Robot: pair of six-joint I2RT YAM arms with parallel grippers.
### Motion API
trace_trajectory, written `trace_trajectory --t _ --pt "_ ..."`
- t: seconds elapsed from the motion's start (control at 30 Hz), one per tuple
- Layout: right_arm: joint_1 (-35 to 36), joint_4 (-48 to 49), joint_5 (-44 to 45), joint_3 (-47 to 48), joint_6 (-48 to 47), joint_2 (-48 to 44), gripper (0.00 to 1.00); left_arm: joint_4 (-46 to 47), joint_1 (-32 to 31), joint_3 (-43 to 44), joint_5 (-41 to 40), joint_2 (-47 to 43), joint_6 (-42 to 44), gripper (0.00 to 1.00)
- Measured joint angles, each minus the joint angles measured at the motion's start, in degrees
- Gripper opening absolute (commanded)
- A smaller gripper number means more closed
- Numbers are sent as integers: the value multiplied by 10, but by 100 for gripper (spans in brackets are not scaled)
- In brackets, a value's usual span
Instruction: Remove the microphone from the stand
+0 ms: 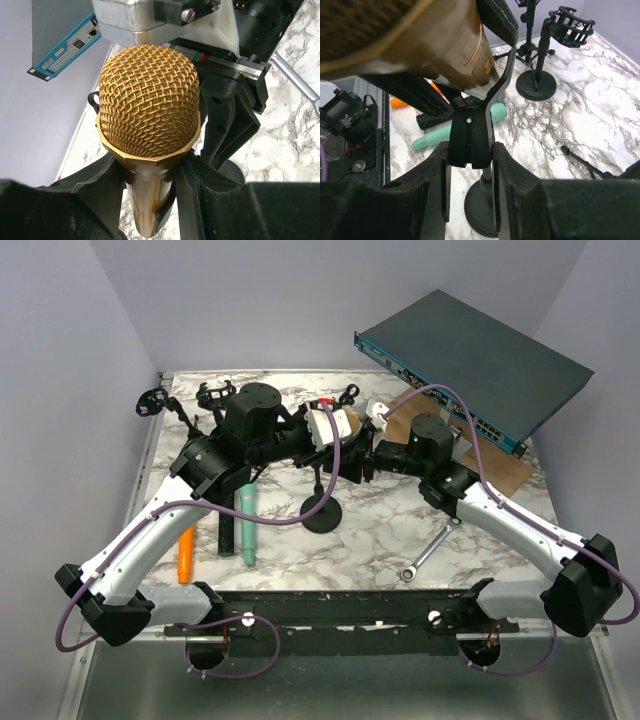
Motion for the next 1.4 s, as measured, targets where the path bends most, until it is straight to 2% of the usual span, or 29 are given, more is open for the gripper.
trace_trajectory --t 0.43,0.47,0.63,0.83,1.13,1.4 --pt "0 -10 26 -24 -32 -34 3 -40 10 0 -39 -28 28 0" --pt "0 -13 31 -24 -34 -36 6 -42 13 0 -41 -34 27 0" --pt "0 -24 46 -24 -43 -42 36 -42 65 -1 -42 -88 9 0" --pt "0 -26 47 -22 -49 -42 57 -14 150 -34 -21 -132 -37 0" --pt "0 -37 49 -20 -53 -45 89 30 217 -146 16 -134 -158 0" --pt "0 -49 48 -20 -56 -51 99 37 252 -219 19 -86 -291 0"
